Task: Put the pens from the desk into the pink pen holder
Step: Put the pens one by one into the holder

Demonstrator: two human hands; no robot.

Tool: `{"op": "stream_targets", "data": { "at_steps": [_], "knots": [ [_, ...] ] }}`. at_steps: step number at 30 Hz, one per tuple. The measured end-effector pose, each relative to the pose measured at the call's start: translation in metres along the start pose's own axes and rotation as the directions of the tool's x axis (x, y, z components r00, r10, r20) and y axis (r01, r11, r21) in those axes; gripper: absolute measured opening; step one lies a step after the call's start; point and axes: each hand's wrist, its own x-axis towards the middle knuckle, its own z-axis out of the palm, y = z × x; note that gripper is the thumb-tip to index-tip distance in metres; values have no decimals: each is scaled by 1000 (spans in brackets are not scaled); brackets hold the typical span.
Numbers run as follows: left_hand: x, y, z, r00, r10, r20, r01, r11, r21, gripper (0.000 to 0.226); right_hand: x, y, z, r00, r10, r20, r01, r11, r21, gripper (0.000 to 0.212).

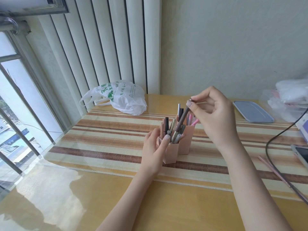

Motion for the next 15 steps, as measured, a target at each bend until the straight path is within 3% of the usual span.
{"op": "stream_targets", "data": {
  "at_steps": [5,10,15],
  "knots": [
    [-1,0,0,1000,6,11,-6,1000,31,41,-4,6,8,996,-48,78,60,985,-160,15],
    [-1,3,0,1000,0,27,-1,999,43,51,-8,17,13,948,30,317,96,923,-373,11],
    [0,5,0,1000,-3,21,2,997,75,52,-7,19,13,940,74,333,70,914,-400,18]
  ]
}}
